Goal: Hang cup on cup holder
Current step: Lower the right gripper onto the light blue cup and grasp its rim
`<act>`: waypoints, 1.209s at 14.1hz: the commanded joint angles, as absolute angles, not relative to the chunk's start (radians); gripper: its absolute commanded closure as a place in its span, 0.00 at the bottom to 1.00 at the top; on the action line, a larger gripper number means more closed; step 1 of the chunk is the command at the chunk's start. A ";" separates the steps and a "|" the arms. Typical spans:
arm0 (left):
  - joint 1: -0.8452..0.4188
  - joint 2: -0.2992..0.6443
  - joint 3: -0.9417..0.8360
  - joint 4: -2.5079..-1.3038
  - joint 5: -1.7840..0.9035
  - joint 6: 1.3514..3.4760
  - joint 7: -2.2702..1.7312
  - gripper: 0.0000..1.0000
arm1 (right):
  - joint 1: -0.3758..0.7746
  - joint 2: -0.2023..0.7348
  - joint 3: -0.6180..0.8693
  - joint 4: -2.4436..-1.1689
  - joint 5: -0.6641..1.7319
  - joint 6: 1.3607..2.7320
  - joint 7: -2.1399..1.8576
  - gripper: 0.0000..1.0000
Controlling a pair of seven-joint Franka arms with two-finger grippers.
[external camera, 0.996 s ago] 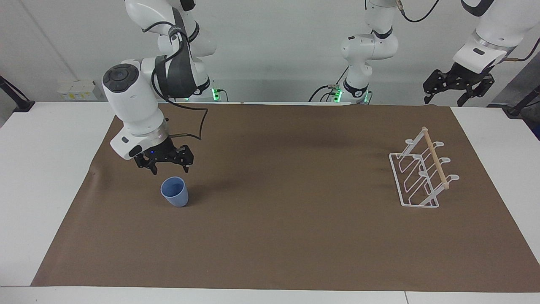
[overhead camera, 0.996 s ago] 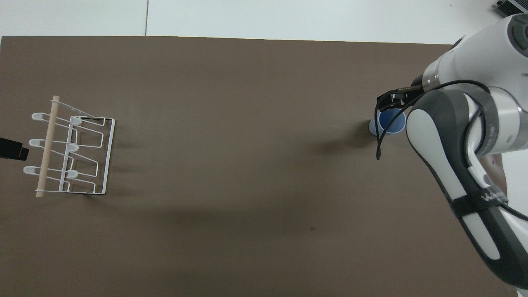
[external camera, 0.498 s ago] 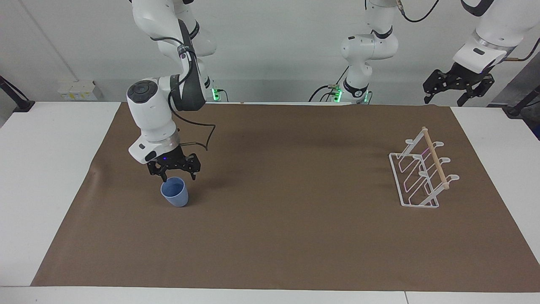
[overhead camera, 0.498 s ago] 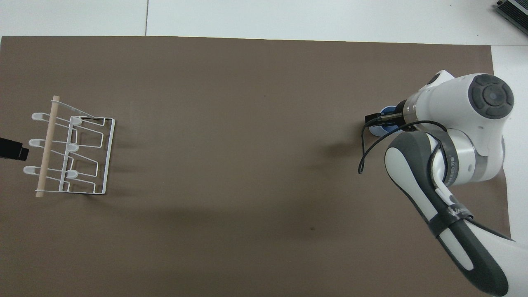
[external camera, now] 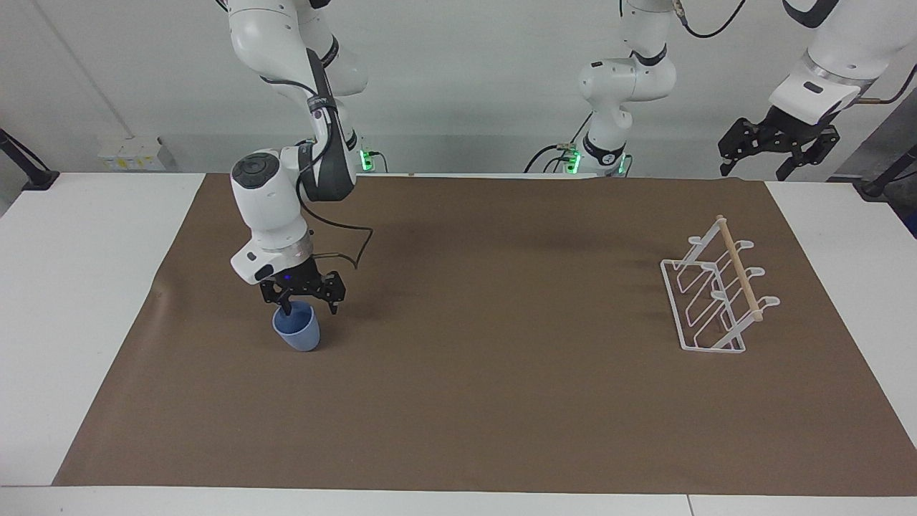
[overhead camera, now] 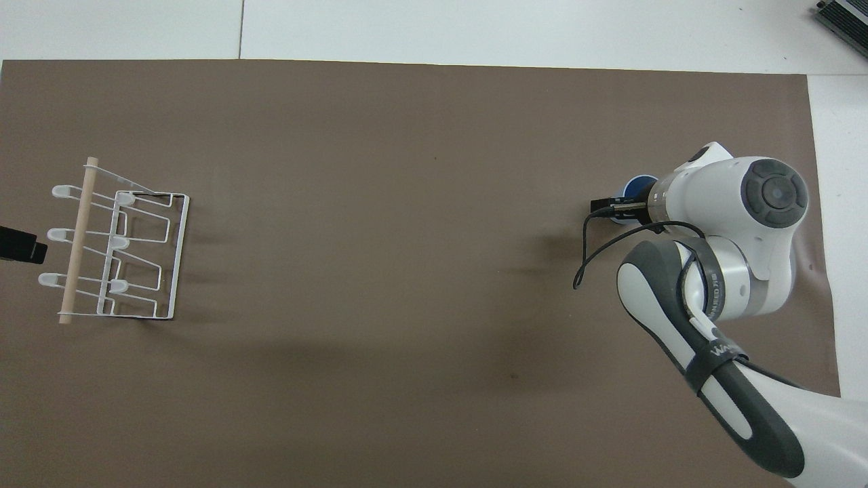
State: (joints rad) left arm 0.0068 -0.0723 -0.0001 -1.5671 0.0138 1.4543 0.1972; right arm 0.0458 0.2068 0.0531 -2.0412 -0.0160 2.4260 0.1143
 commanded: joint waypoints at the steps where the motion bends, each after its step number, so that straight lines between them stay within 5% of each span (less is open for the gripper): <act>1: 0.009 -0.087 -0.002 -1.577 0.034 1.443 0.189 0.00 | 0.035 0.206 0.061 -2.060 -0.003 2.451 0.133 0.14; 4: 0.008 -0.087 -0.002 -1.577 0.034 1.443 0.189 0.00 | 0.035 0.209 0.060 -2.059 -0.003 2.447 0.126 0.88; 5: 0.008 -0.087 -0.002 -1.577 0.034 1.443 0.189 0.00 | 0.035 0.209 0.061 -2.054 -0.003 2.439 0.130 1.00; 8: 0.009 -0.087 -0.002 -1.577 0.034 1.443 0.189 0.00 | 0.034 0.209 0.060 -2.007 -0.003 2.392 0.130 1.00; 17: 0.008 -0.087 -0.002 -1.577 0.034 1.443 0.190 0.00 | 0.048 0.195 0.078 -1.625 0.001 1.973 0.085 1.00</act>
